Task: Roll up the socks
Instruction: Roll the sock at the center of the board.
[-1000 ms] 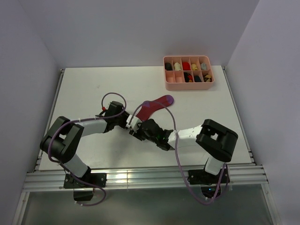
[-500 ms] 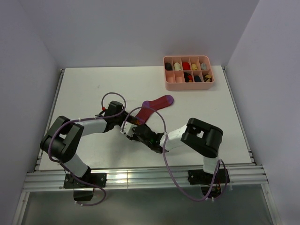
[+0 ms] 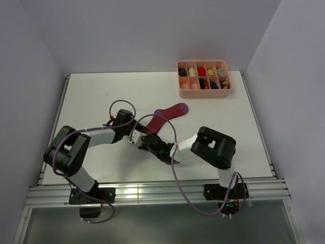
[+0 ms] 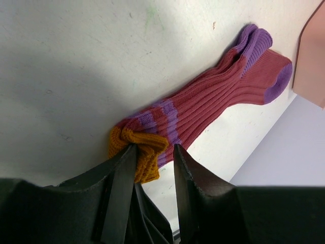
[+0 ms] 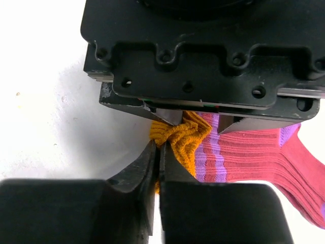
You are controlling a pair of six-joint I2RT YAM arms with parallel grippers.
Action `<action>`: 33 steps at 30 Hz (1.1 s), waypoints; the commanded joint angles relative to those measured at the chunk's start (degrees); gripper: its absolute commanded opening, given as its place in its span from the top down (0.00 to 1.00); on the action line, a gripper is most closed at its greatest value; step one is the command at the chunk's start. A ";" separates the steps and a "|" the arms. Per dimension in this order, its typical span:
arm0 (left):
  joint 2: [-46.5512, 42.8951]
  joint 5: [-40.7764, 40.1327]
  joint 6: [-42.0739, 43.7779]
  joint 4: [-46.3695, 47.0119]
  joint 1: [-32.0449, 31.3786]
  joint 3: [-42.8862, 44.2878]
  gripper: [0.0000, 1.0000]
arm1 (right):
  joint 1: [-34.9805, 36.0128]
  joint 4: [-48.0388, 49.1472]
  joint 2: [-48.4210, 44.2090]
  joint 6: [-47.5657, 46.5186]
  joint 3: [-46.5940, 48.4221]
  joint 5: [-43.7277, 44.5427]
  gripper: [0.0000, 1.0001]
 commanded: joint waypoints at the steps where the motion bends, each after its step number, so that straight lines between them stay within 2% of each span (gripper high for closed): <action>1: 1.06 -0.84 2.46 -6.88 0.25 -1.18 0.57 | -1.39 -5.88 0.97 3.14 0.90 -5.32 1.00; 8: -3.16 -1.54 3.51 -8.02 2.10 -0.47 0.47 | -4.29 -19.75 -5.08 10.35 4.24 -19.65 1.00; 14: -9.48 -4.97 5.53 -10.92 5.35 0.49 0.37 | -9.12 -25.22 -6.85 17.55 6.87 -35.81 1.00; 18: -13.53 -8.04 5.80 -11.98 7.55 -0.91 0.31 | -12.90 -24.79 -6.59 23.17 8.01 -44.86 1.00; 24: -18.10 -7.52 6.94 -8.65 7.73 -5.56 0.31 | -19.49 -22.86 -1.23 36.26 10.83 -57.35 1.00; 27: -20.03 -7.96 7.20 -7.06 5.19 -7.94 0.33 | -22.57 -18.30 2.02 45.56 10.48 -62.70 1.00; 33: -21.09 -9.54 3.79 -6.01 -0.35 -12.24 0.34 | -27.23 -10.56 7.29 56.91 8.90 -67.56 1.00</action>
